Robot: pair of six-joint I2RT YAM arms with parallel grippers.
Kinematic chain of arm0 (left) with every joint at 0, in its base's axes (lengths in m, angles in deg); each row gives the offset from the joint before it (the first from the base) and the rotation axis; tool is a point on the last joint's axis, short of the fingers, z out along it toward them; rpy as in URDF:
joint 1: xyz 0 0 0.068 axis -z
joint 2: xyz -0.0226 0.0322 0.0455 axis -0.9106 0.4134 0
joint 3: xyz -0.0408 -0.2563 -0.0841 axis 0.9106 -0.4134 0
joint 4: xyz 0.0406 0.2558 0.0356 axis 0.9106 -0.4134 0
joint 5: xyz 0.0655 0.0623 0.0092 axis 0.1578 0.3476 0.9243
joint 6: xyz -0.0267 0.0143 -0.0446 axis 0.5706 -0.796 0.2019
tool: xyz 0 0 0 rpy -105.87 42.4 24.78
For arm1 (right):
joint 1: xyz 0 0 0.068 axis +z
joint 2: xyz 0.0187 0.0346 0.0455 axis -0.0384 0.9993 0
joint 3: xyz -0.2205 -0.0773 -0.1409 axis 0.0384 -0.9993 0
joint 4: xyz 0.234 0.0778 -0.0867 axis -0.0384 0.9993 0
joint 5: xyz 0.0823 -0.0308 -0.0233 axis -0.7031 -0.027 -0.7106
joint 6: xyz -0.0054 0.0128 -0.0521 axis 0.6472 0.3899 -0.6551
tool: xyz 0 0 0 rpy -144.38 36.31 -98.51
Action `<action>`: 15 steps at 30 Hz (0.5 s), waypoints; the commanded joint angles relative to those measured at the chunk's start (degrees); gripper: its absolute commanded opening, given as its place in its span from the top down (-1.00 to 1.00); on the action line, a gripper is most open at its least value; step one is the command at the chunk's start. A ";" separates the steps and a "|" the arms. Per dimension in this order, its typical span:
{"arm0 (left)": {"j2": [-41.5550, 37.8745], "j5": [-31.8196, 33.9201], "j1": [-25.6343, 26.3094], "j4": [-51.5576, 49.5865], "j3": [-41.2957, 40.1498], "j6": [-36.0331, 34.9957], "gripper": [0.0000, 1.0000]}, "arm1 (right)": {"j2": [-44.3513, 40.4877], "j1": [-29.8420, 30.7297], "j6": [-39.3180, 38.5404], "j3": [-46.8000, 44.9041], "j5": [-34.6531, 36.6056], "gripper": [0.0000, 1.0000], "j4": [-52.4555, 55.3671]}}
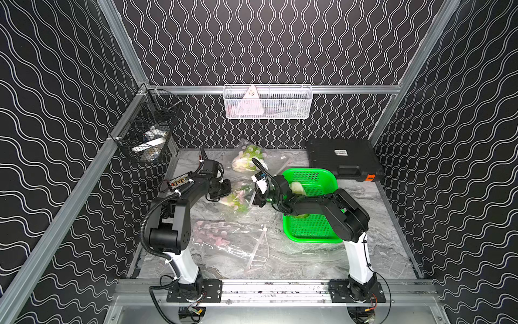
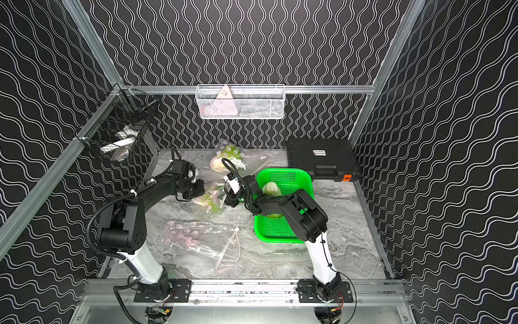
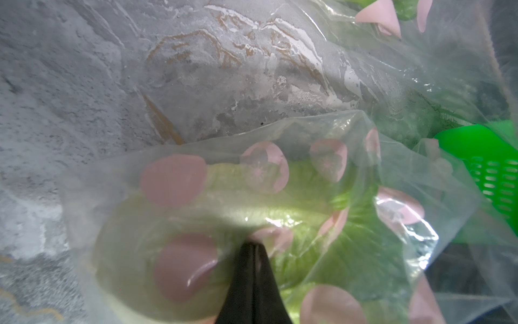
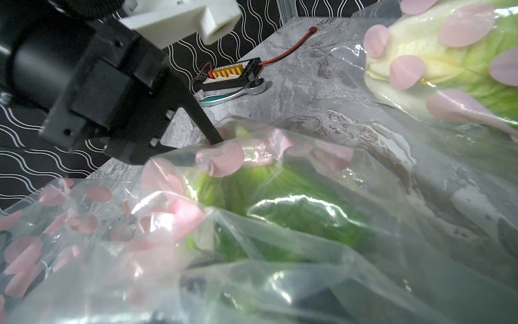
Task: Open the zip-top bag and take out the chinese cabbages
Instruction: Pick up the Chinese cabbage from the zipper food storage bag.
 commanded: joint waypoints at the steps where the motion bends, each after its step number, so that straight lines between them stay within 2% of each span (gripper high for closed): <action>1: 0.57 -0.26 0.17 -4.58 -0.05 -0.46 1.00 | 0.61 0.21 -0.37 -0.23 6.15 0.11 -0.88; 9: 0.47 -0.43 0.15 -4.58 0.05 -0.41 1.00 | -0.25 -1.27 0.52 0.56 13.42 0.34 1.39; 15: 0.61 -0.51 0.15 -4.50 0.10 -0.38 1.00 | -0.10 -2.91 1.90 0.05 10.75 0.38 0.72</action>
